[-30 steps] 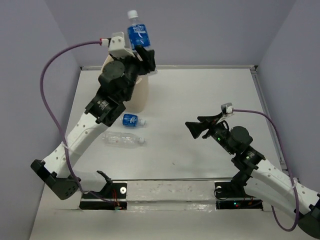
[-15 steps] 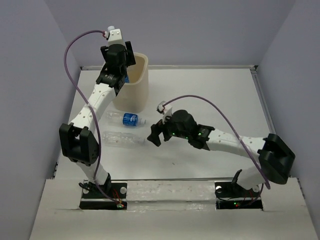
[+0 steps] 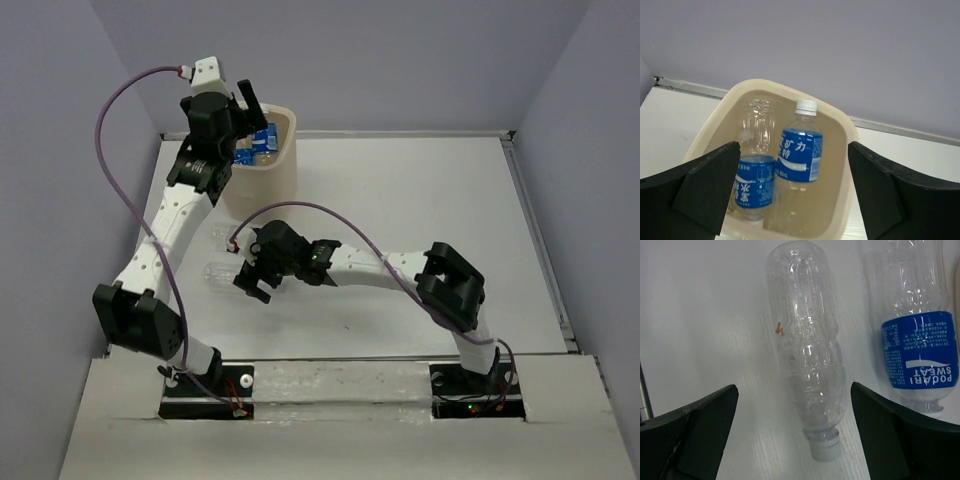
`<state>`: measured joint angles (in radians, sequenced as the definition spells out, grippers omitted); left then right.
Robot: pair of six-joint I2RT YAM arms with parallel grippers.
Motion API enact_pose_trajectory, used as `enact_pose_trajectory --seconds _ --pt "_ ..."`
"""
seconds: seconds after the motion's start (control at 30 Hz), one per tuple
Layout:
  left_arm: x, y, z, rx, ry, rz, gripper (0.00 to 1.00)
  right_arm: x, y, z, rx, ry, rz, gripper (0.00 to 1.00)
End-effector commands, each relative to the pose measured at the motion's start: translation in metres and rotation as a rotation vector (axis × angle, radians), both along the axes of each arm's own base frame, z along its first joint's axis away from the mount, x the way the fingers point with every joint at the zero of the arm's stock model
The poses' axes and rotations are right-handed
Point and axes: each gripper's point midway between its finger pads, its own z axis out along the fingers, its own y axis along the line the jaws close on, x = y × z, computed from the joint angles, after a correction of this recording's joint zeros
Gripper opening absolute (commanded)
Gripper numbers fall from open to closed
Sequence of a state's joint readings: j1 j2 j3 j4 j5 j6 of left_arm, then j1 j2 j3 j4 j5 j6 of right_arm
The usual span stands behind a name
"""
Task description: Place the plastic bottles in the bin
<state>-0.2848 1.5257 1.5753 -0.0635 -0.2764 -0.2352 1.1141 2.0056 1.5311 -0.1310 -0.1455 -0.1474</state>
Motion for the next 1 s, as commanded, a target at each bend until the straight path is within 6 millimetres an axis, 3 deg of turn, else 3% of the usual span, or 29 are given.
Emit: enact_pose_trajectory --seconds 0.0,0.03,0.07,0.13,0.17,0.2,0.23,0.27,0.3,0.37,0.4,0.47,0.5,0.53,0.57,0.6,0.63,0.67,0.7,0.73,0.77,0.8,0.87,0.9,0.97 --pt "-0.061 0.002 0.029 -0.128 -0.051 -0.060 0.99 0.000 0.021 0.002 -0.044 -0.047 0.087 1.00" --pt "-0.079 0.007 0.040 -0.161 -0.079 -0.056 0.99 0.002 0.024 -0.002 -0.051 -0.049 0.091 1.00" --pt "-0.088 0.010 0.019 -0.164 -0.037 -0.045 0.99 0.004 0.025 -0.019 -0.089 -0.039 0.096 1.00" --pt "-0.106 0.019 0.005 -0.190 -0.015 -0.013 0.99 0.005 0.034 -0.025 -0.099 -0.054 0.097 1.00" --pt "-0.126 0.027 0.011 -0.224 -0.041 0.002 0.99 0.011 0.039 -0.020 -0.091 -0.078 0.090 1.00" --pt "-0.143 0.035 -0.004 -0.222 -0.015 0.026 0.99 0.010 0.042 -0.035 -0.118 -0.085 0.092 1.00" --pt "-0.152 0.039 -0.011 -0.224 -0.005 0.037 0.99 0.014 0.046 -0.033 -0.114 -0.103 0.092 1.00" --pt "-0.159 0.043 -0.034 -0.211 0.042 0.052 0.99 0.017 0.047 -0.037 -0.123 -0.107 0.089 1.00" --pt "-0.166 0.051 -0.043 -0.203 0.054 0.087 0.99 0.017 0.049 -0.047 -0.134 -0.100 0.093 0.99" --pt "-0.187 0.062 -0.059 -0.194 0.077 0.121 0.99 0.016 0.052 -0.051 -0.131 -0.093 0.096 0.91" --pt "-0.192 0.070 -0.081 -0.195 0.112 0.166 0.99 0.016 0.053 -0.052 -0.127 -0.087 0.095 0.79" --pt "-0.200 0.074 -0.093 -0.210 0.107 0.183 0.99 0.011 0.055 -0.044 -0.105 -0.089 0.088 0.67" --pt "-0.202 0.075 -0.110 -0.206 0.136 0.189 0.99 0.009 0.052 -0.046 -0.083 -0.077 0.072 0.60" --pt "-0.202 0.077 -0.115 -0.216 0.139 0.202 0.98 0.001 0.053 -0.015 -0.022 -0.088 0.080 0.54" --pt "-0.201 0.079 -0.121 -0.218 0.149 0.212 0.98 -0.002 0.049 -0.003 0.006 -0.079 0.065 0.53" --pt "-0.200 0.080 -0.132 -0.216 0.170 0.224 0.98 -0.007 0.038 -0.003 0.015 -0.074 0.054 0.53" --pt "-0.197 0.084 -0.137 -0.228 0.182 0.241 0.98 -0.010 0.029 0.046 0.102 -0.105 0.037 0.53" --pt "-0.195 0.085 -0.141 -0.236 0.188 0.244 0.99 -0.011 0.022 0.027 0.076 -0.089 0.021 0.52" --pt "-0.194 0.086 -0.147 -0.244 0.201 0.246 0.98 -0.014 0.010 0.078 0.175 -0.131 0.000 0.52" --pt "-0.191 0.083 -0.149 -0.265 0.209 0.228 0.98 -0.012 -0.001 0.094 0.211 -0.161 -0.034 0.52" --pt "-0.187 0.088 -0.151 -0.294 0.203 0.247 0.98 -0.015 -0.019 0.086 0.188 -0.165 -0.051 0.52" --pt "-0.185 0.090 -0.154 -0.312 0.205 0.253 0.98 -0.019 -0.036 0.124 0.251 -0.203 -0.065 0.51" --pt "-0.180 0.095 -0.167 -0.371 0.222 0.287 0.99 -0.019 -0.063 0.134 0.254 -0.243 -0.118 0.51" --pt "-0.179 0.098 -0.178 -0.394 0.243 0.311 0.99 -0.022 -0.079 0.169 0.318 -0.286 -0.130 0.50" --pt "-0.175 0.100 -0.196 -0.431 0.293 0.345 0.99 -0.026 -0.092 0.197 0.374 -0.323 -0.135 0.50"
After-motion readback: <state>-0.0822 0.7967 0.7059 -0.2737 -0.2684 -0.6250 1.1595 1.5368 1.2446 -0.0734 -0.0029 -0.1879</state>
